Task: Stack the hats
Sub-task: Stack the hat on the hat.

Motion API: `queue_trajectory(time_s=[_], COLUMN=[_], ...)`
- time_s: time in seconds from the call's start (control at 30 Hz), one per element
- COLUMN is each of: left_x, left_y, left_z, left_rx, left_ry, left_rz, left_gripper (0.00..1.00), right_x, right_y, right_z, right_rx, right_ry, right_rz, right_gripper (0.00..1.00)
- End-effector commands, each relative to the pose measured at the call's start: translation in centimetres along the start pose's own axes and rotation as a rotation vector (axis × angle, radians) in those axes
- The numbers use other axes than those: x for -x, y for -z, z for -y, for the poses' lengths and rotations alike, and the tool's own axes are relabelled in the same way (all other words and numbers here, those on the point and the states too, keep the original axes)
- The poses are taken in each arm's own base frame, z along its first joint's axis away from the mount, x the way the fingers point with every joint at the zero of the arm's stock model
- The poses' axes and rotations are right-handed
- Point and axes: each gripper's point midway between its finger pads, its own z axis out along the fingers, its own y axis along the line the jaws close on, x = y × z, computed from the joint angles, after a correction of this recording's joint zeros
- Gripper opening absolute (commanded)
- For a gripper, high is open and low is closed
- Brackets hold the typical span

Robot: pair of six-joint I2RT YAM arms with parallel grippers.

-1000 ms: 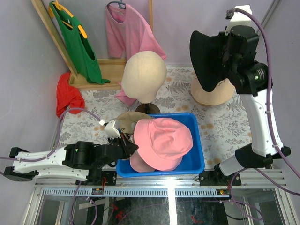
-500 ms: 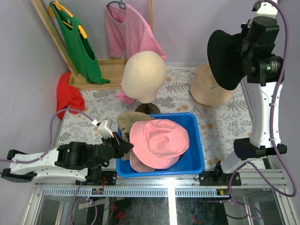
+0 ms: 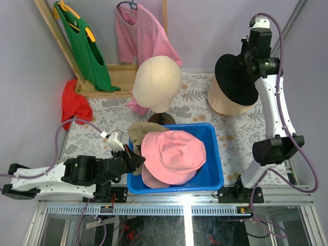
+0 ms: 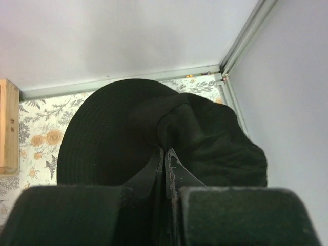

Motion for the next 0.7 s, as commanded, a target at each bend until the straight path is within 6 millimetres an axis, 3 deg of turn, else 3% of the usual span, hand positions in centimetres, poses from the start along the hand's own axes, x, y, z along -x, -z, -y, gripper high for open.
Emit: queue_trajectory(time_s=[0.0,0.37,0.67], left_x=[0.9,0.7,0.4], left_y=[-0.2,-1.0,-1.7], left_z=[-0.5,-1.3,-1.0], left_rx=[0.024,0.058,0.067], left_ry=[-0.001,0.026,0.023], left_rz=[0.056,0.087,0.097], left_gripper=[0.0,0.0,0.0], right_x=[1.3,-0.1,-2.0], right_y=[-1.8,-5.1,-4.5], right_z=[-1.6,-5.4,-9.1], right_rx=[0.062,0.198,0.286], right_ry=[-0.042,-0.038,-0.003], right_rz=[0.067,0.021,-0.015], right_gripper=[0.0,0.0,0.0])
